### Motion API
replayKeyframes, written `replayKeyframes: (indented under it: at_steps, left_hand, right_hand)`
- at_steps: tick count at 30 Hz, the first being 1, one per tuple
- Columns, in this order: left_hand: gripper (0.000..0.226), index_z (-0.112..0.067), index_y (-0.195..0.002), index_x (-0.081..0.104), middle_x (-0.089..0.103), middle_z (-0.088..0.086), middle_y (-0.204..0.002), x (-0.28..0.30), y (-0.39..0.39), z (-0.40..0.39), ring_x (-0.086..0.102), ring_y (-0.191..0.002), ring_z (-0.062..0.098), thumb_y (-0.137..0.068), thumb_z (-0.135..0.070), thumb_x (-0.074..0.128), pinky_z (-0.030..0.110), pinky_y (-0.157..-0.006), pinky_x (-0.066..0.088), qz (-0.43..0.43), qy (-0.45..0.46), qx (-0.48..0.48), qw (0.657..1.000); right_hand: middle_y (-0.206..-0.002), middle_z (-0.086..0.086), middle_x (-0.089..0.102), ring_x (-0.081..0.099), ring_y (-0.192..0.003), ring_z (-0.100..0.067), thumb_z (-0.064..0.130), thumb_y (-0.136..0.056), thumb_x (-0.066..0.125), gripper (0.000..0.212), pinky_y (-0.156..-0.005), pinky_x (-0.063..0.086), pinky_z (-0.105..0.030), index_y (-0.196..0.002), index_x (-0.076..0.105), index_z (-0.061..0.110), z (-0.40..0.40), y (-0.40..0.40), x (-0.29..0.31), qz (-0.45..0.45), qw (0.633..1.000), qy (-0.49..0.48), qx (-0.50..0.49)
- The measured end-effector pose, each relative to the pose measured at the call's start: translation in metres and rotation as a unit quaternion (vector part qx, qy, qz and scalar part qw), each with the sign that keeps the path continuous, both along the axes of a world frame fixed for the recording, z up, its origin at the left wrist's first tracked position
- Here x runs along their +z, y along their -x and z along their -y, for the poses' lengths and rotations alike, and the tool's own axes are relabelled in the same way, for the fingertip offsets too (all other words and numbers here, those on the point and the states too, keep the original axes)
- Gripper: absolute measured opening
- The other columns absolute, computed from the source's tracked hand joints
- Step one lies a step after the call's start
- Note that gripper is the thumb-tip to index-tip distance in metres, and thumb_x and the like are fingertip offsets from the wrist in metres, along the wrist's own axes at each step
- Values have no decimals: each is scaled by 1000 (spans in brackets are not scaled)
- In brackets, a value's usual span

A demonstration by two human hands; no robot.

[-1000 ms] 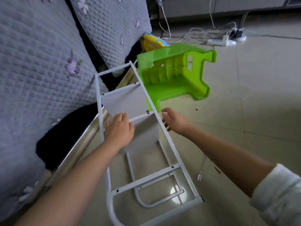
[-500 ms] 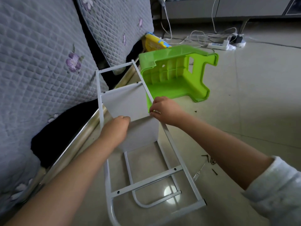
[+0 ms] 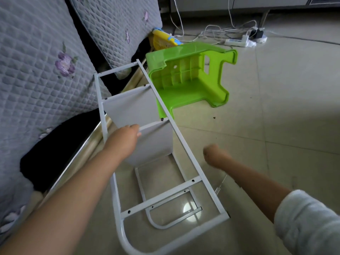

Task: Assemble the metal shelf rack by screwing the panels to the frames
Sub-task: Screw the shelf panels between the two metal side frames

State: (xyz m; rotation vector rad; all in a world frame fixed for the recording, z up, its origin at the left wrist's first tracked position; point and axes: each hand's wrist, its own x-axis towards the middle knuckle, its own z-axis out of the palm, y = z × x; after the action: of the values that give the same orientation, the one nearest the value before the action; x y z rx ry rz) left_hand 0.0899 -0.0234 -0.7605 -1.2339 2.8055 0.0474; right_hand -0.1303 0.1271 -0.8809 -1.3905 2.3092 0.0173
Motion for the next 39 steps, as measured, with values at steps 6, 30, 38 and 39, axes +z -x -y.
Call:
replayKeyframes:
  at_steps: [6,30,38,39]
  left_hand:
    - [26,3,-106,50,57,26,-109,-8,-3,-4,54,-100,41,-100,-16,34,40,-74,37,-35,23,-3,999]
    - [53,-14,-146,27,8,7,-157,-11,5,-19,-10,-145,23,-100,-41,23,41,-114,-9,-58,53,131,988]
    - [77,0,-147,10,2,18,-156,-5,0,-26,-7,-144,28,-95,-56,23,39,-116,1,-71,-25,268,961]
    - [77,1,-147,10,2,18,-156,-5,0,-26,-6,-145,28,-95,-55,22,38,-116,2,-73,-27,264,961]
  right_hand:
    - [-129,-14,43,46,-117,-28,13,-96,39,35,-94,41,-35,-130,43,5,-68,-30,-65,-35,970,-164,176]
    - [-67,10,49,53,-71,-20,7,-87,59,9,-68,42,-26,-91,53,13,67,-30,167,218,802,545,-111]
    - [-74,6,63,66,-80,-30,2,-89,56,27,-77,52,-48,-78,44,24,59,-50,165,215,815,535,-53]
    - [-78,-1,66,66,-82,-30,3,-89,56,20,-76,52,-45,-81,45,19,59,-52,164,204,822,530,-43]
